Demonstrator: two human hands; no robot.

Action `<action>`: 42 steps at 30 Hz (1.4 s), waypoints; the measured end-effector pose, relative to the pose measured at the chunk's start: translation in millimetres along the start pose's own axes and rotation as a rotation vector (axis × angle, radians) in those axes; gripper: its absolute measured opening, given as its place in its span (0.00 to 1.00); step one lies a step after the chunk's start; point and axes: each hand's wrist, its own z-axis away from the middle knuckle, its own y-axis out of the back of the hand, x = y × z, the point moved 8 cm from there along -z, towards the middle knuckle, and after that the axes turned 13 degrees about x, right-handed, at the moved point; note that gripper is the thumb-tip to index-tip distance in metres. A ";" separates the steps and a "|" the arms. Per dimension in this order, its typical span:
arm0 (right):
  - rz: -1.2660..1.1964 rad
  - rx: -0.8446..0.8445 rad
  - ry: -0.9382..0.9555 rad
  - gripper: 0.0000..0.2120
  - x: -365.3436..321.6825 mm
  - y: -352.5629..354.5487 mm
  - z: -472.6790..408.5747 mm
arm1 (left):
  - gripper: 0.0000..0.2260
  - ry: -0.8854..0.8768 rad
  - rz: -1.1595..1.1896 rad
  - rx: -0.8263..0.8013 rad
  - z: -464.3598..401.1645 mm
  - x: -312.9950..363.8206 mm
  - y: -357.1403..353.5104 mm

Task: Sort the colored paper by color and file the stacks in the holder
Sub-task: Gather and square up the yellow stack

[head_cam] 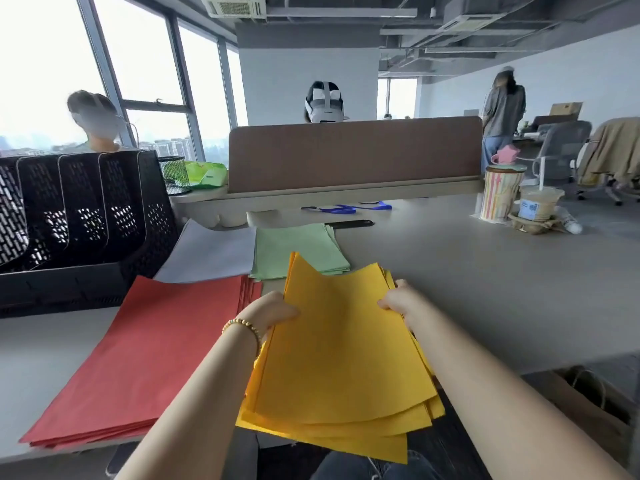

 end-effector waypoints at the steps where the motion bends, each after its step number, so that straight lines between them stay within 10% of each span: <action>1: -0.009 0.015 0.023 0.31 1.6 0.3 -3.0 | 0.10 0.023 0.114 -0.027 0.4 -1.7 -2.0; 7: -0.425 0.037 0.149 0.21 -21.3 14.2 -6.0 | 0.23 0.213 0.656 -0.023 3.6 -16.6 -3.5; 19: -0.597 0.218 0.472 0.13 -142.7 48.8 49.7 | 0.11 -0.312 0.990 0.434 19.8 64.2 111.5; 24: -0.660 0.311 0.483 0.18 -160.1 74.2 54.8 | 0.11 -0.376 1.111 0.288 22.1 77.7 134.6; 29: -0.795 0.055 0.397 0.22 -146.5 59.9 41.7 | 0.13 -0.207 0.919 0.147 13.4 43.5 96.7; 42: -0.821 0.206 0.492 0.33 -158.2 88.4 39.7 | 0.11 -0.311 1.219 0.369 16.9 75.5 140.2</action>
